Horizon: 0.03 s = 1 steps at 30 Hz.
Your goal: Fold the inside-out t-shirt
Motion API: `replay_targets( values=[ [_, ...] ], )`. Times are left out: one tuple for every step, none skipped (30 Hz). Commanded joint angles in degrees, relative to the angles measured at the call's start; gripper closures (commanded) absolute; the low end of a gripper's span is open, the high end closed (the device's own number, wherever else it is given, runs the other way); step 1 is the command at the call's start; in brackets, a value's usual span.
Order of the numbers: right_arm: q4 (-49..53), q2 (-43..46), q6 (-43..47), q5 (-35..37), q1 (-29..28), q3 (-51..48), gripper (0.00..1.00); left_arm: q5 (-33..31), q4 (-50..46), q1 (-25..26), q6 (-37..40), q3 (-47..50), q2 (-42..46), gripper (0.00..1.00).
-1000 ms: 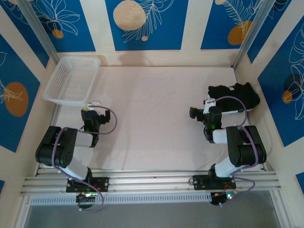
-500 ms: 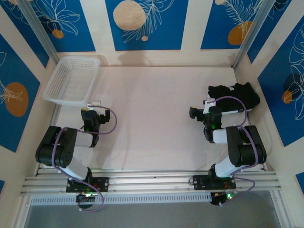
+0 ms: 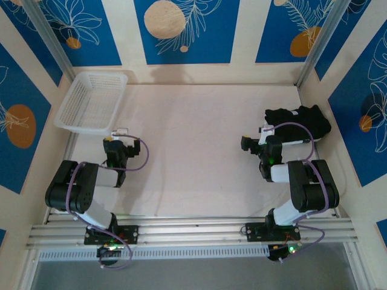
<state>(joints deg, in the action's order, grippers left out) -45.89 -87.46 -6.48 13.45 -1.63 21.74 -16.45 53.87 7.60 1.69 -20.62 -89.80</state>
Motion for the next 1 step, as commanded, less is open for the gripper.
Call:
replay_targets(
  values=[
    [-2.5,0.2,-0.5,-0.3,0.0,1.0,0.01,1.2,2.0,-0.7,0.4,0.2,0.3,0.0]
  ],
)
